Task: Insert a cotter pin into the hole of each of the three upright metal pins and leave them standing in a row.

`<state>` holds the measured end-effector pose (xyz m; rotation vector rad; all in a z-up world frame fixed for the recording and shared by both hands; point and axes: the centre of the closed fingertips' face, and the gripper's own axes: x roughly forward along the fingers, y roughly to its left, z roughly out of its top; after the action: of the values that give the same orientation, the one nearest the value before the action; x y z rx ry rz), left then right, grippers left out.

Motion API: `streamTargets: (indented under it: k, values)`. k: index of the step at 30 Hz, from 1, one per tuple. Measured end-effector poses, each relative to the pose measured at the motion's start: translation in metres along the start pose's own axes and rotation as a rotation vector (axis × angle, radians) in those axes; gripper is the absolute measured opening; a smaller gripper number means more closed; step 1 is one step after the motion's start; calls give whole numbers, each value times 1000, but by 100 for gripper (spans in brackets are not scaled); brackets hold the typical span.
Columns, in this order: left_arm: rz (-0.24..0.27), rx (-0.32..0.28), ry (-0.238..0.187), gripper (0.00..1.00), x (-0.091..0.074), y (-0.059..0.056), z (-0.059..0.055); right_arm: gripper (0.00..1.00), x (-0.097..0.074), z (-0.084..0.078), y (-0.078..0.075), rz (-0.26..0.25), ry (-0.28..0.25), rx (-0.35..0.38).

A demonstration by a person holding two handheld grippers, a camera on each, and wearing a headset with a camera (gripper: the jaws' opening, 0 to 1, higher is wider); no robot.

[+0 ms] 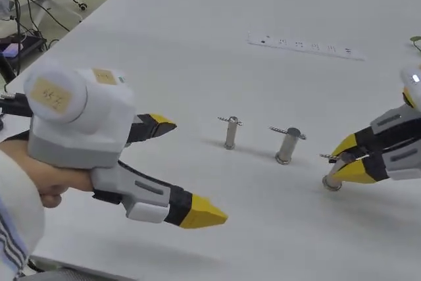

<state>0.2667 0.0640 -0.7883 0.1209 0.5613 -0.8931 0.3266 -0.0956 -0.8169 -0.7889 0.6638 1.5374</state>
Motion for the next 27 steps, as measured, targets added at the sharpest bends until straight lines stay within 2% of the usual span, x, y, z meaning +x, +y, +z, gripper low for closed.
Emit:
streamTargets:
  k: [5,10,13,15,18,27]
  values:
    - [-1,6,9,99,-6,-3,3,14,1,-7,-12,6,-9,14]
    - [-1,2,36,99,-10,-5,-1,14,5,-12,-19,34,2,-12]
    - [23,12,45,99,-11,-3,-3,14,7,-17,-25,33,18,-11]
    - [32,-6,37,99,-12,-2,-2,14,6,-16,-30,29,1,-7]
    - [40,-17,39,99,-14,-2,-3,14,6,-17,-35,33,4,-25]
    - [49,-43,55,98,-14,-6,-10,14,5,-18,-38,25,-33,-39]
